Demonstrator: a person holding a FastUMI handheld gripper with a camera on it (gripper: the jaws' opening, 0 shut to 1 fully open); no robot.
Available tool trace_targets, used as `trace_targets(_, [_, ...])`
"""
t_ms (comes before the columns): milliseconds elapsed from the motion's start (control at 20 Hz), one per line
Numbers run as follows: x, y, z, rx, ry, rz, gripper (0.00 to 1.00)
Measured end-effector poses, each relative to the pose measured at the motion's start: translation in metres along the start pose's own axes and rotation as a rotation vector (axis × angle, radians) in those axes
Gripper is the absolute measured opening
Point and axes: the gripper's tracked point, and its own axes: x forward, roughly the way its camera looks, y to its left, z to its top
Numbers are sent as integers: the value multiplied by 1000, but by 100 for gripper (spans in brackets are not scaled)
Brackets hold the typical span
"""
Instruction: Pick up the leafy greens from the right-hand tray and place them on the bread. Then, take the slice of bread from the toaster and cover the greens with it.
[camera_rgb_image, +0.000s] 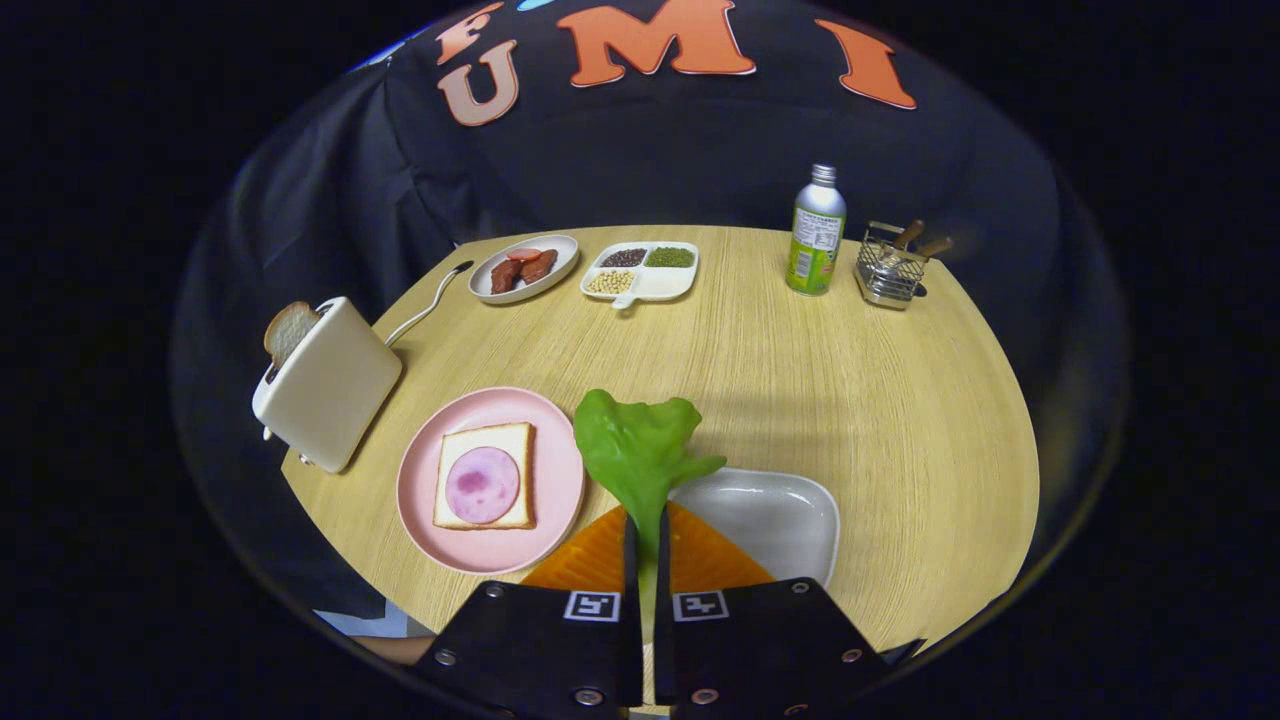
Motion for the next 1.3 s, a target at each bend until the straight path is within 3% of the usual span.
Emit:
trace_targets(900, [8, 123, 17, -127, 19, 189, 5])
trace_targets(1100, [20, 139, 16, -140, 36, 196, 5])
trace_targets(1300, [42, 143, 10, -173, 52, 151, 5])
